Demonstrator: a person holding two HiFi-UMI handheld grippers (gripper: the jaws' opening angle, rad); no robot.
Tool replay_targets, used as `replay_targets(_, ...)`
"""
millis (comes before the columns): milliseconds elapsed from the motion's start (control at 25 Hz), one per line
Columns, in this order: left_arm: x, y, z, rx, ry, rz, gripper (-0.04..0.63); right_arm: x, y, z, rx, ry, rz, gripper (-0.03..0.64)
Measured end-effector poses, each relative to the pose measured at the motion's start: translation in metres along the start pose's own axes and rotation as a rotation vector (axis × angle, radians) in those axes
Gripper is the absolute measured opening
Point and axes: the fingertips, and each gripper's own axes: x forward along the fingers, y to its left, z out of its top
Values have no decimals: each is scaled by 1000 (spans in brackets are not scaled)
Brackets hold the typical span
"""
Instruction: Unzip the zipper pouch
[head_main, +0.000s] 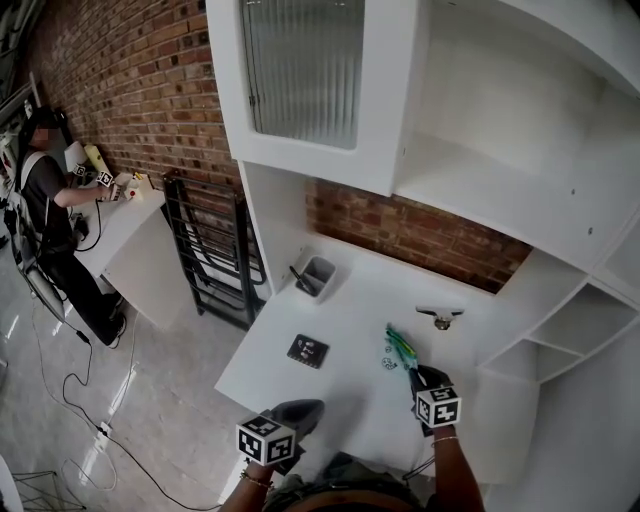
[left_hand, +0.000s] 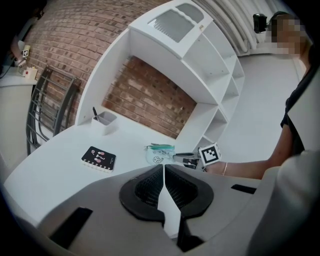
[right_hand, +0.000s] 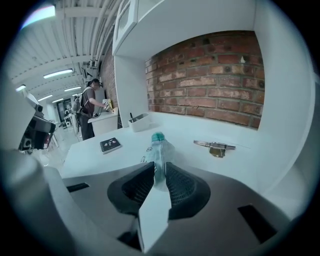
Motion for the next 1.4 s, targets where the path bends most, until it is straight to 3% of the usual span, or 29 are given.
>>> replay_targets(600,-14,-20,-21,28,19,-65,11,-56,18,-16,73,-62,-86,58)
replay_targets(840,-30,-23,-21,67,-19,-24,11,-84,36,-9,100,-126,-103,55)
replay_targets(1160,-64,-24,-17,125,-70,-2,11,-128,78,9,140,-248,-124,0)
replay_targets(1400,-79,-23,-10,176,-93,12,11,-150,101,17,102,-297,-175,0)
